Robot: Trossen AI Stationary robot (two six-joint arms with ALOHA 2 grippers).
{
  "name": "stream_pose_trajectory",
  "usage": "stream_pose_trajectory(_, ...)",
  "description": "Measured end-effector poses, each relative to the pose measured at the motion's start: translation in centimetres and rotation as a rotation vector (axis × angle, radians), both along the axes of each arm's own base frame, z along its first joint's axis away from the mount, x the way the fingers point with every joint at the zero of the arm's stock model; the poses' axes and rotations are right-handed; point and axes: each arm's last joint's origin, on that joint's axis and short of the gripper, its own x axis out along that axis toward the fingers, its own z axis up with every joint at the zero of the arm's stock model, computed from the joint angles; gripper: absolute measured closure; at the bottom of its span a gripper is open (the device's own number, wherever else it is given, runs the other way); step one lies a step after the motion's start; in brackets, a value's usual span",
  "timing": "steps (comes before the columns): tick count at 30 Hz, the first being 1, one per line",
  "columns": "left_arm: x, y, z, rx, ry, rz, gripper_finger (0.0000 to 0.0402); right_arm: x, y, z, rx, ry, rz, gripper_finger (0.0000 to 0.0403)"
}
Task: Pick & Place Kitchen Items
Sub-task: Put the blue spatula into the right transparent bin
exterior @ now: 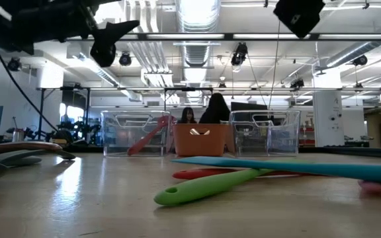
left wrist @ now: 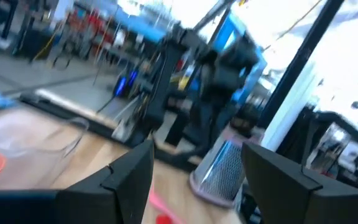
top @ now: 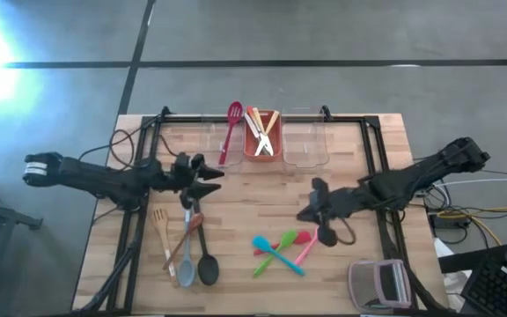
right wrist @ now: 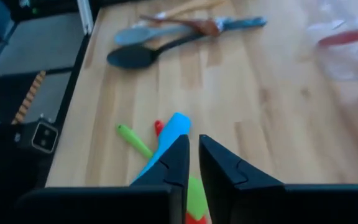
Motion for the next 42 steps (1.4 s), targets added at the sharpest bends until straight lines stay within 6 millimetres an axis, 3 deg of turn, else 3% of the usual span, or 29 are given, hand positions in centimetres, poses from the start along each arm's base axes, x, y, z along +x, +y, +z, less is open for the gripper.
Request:
stream_pose_trajectory(11,-0.9,-0.2,-1.0,0.039,-0.081,0.002,0.0156,3.4,2.3,-4.6,0.149,0.155,-0.021,0.0279)
stream_pose_trajectory(17,-0.9,-0.2,0.6,0.108,-0.148,-0.004,0.0156,4.8,3.7,-6.3,0.174,0.173,0.007,0.0242)
stream_pose_trajectory(22,-1.6,-0.8,1.6,0.125,-0.203,-0.139,0.0156,6.5,4.9,-6.9,0.173,0.204,0.023,0.023)
stream_pose_trajectory(28,-1.9,-1.3,1.9,0.13,-0.225,-0.158,0.0156,8.3,6.8,-6.8,0.057,0.342,0.132,0.0227)
stream_pose_trajectory(34,-1.6,-1.3,1.6,0.116,-0.201,-0.124,0.0156,9.4,8.2,-7.6,-0.047,0.485,0.055,0.0227)
stream_pose_trajectory(42,-1.5,-1.2,1.5,0.105,-0.195,-0.101,0.0156,11.1,10.0,-9.9,-0.022,0.537,-0.034,0.0227)
